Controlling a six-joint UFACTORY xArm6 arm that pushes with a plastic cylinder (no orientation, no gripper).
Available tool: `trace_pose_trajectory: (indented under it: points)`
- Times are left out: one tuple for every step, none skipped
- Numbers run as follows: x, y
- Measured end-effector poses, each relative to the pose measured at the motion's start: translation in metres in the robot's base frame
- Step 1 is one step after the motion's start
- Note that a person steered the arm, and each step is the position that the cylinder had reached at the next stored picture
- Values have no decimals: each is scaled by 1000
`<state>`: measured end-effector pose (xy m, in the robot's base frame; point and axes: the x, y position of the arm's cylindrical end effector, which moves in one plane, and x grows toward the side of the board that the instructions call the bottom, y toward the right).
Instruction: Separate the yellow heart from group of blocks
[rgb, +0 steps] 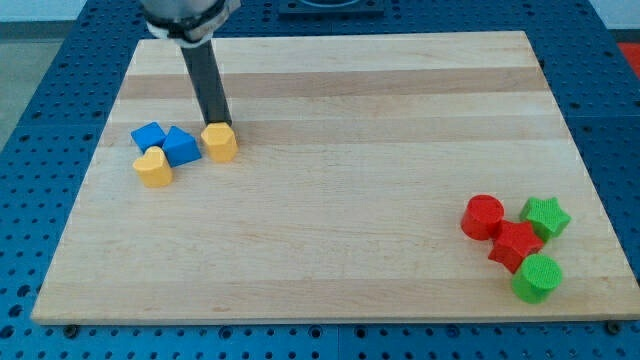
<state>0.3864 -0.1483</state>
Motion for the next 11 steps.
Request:
trace_pose_trajectory:
  points:
    - [11,0]
    - [11,0]
    - [-1,-2]
    - [-43,-36]
    - [-65,-92]
    - [-65,-155]
    - [-48,-150]
    - [-13,-125]
    - [4,-121]
    - [32,-120]
    - [44,-100]
